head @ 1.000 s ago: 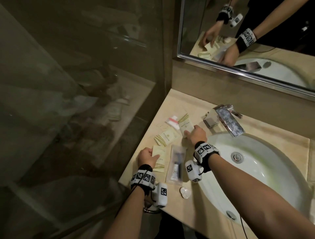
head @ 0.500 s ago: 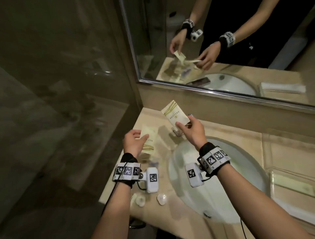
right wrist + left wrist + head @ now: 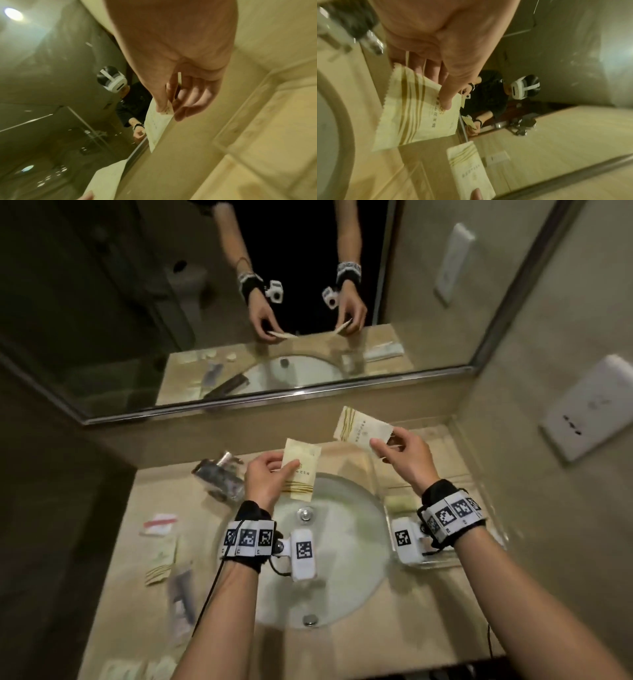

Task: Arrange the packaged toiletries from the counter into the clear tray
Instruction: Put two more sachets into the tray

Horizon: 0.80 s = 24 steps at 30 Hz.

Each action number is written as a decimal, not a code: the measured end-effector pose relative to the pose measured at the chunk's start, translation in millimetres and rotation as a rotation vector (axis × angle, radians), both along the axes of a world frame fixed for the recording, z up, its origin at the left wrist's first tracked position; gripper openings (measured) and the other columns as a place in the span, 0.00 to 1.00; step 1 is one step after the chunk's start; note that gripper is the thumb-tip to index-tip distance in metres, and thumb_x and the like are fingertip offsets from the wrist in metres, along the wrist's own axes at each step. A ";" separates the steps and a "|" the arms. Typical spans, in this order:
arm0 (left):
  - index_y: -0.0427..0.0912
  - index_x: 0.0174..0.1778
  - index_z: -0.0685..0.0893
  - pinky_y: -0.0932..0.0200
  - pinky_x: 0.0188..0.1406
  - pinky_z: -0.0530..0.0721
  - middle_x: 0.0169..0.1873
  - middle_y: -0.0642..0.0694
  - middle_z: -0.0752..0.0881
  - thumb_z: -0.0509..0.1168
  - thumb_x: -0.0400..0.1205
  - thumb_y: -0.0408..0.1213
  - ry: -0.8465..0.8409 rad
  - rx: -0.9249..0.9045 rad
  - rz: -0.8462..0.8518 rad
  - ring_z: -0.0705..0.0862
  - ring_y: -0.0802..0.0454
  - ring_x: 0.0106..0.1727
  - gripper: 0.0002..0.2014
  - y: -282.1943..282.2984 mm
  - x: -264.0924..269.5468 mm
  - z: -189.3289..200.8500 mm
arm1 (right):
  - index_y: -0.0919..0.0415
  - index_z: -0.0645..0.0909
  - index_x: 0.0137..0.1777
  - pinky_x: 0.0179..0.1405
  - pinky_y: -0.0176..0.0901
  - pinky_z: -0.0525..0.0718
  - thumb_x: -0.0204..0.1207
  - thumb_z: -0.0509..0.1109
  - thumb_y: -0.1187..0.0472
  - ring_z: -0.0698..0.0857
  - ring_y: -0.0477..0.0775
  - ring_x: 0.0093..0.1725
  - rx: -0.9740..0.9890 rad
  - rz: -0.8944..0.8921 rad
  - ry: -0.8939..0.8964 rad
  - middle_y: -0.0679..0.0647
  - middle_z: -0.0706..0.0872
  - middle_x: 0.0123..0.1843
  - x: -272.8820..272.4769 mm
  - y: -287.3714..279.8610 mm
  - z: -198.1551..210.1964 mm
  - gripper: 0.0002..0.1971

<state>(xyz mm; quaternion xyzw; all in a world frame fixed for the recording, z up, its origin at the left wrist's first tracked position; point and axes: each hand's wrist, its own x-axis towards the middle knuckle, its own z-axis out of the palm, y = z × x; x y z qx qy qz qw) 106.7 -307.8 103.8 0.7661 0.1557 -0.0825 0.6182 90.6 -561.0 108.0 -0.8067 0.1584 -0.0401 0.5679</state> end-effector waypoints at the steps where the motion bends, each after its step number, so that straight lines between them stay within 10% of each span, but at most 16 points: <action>1: 0.35 0.57 0.84 0.42 0.54 0.88 0.50 0.38 0.89 0.77 0.71 0.35 0.003 0.007 -0.015 0.89 0.42 0.52 0.19 -9.7 0.2 -2.9 | 0.60 0.84 0.61 0.45 0.47 0.90 0.76 0.75 0.58 0.90 0.52 0.42 0.006 -0.018 0.019 0.54 0.91 0.48 -4.5 -11.2 -6.4 0.15; 17: 0.40 0.48 0.84 0.44 0.53 0.87 0.43 0.41 0.88 0.77 0.72 0.34 0.149 0.167 -0.188 0.87 0.43 0.45 0.11 -132.8 -30.6 -89.7 | 0.65 0.82 0.66 0.68 0.44 0.75 0.76 0.74 0.58 0.81 0.61 0.69 -0.255 0.026 0.653 0.59 0.82 0.71 -74.7 -136.2 -138.6 0.20; 22: 0.37 0.50 0.85 0.47 0.52 0.87 0.42 0.42 0.87 0.77 0.72 0.34 0.150 0.188 -0.175 0.86 0.46 0.43 0.13 -129.6 -29.7 -93.9 | 0.60 0.78 0.34 0.41 0.41 0.78 0.75 0.75 0.56 0.84 0.60 0.45 -0.325 0.074 0.705 0.54 0.83 0.38 -71.7 -130.4 -142.4 0.12; 24: 0.36 0.51 0.85 0.48 0.51 0.87 0.43 0.42 0.88 0.77 0.72 0.35 0.155 0.191 -0.179 0.87 0.45 0.44 0.14 -129.0 -29.1 -95.2 | 0.60 0.78 0.35 0.42 0.41 0.78 0.74 0.75 0.57 0.82 0.57 0.44 -0.343 0.067 0.714 0.53 0.82 0.39 -68.8 -127.1 -140.1 0.11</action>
